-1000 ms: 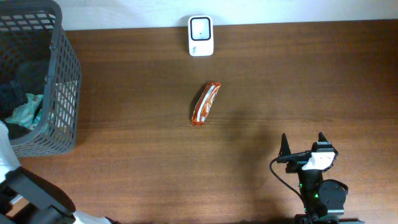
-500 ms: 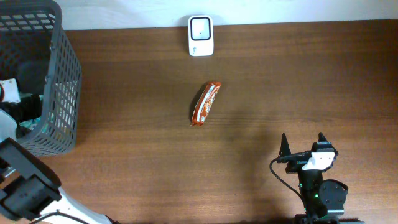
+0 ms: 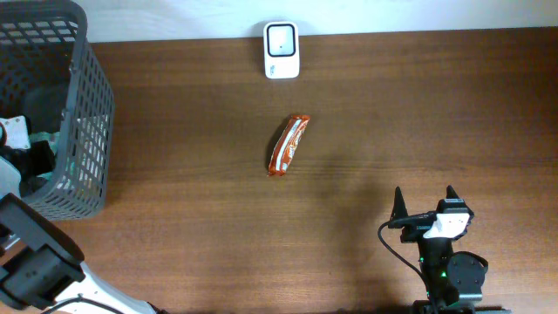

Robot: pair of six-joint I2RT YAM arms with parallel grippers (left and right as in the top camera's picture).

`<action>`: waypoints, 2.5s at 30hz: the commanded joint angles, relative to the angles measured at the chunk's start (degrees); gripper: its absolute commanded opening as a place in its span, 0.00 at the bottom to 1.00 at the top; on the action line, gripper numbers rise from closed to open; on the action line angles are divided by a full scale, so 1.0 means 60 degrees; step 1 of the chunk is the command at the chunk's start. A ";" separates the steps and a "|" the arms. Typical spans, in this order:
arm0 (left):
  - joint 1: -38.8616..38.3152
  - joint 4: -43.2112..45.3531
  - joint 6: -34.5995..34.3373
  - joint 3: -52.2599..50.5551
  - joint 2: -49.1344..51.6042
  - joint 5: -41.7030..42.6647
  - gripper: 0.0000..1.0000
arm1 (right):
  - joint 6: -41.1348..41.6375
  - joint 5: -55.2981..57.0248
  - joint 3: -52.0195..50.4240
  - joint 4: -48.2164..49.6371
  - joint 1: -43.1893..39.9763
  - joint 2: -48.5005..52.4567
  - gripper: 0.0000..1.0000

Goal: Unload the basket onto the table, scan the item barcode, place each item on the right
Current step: 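Reach the left gripper into the basket and grasp the mint-green wipes pack, then carry the wipes pack out and set it beside the snack bar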

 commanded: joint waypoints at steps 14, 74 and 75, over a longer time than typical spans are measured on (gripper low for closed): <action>0.0171 -0.1377 -0.0313 0.1741 -0.0302 0.0539 0.73 | 0.0073 0.0087 -0.0080 -0.0015 -0.0036 -0.0066 0.99; -1.1442 -0.6328 -0.7111 0.3872 0.2812 -0.1188 0.00 | 0.0073 0.0087 -0.0080 -0.0015 -0.0036 -0.0066 0.99; -1.1595 -0.6328 -0.7111 0.3872 0.2889 -0.1140 0.00 | 0.0073 0.0084 -0.0080 -0.0015 -0.0036 -0.0066 0.99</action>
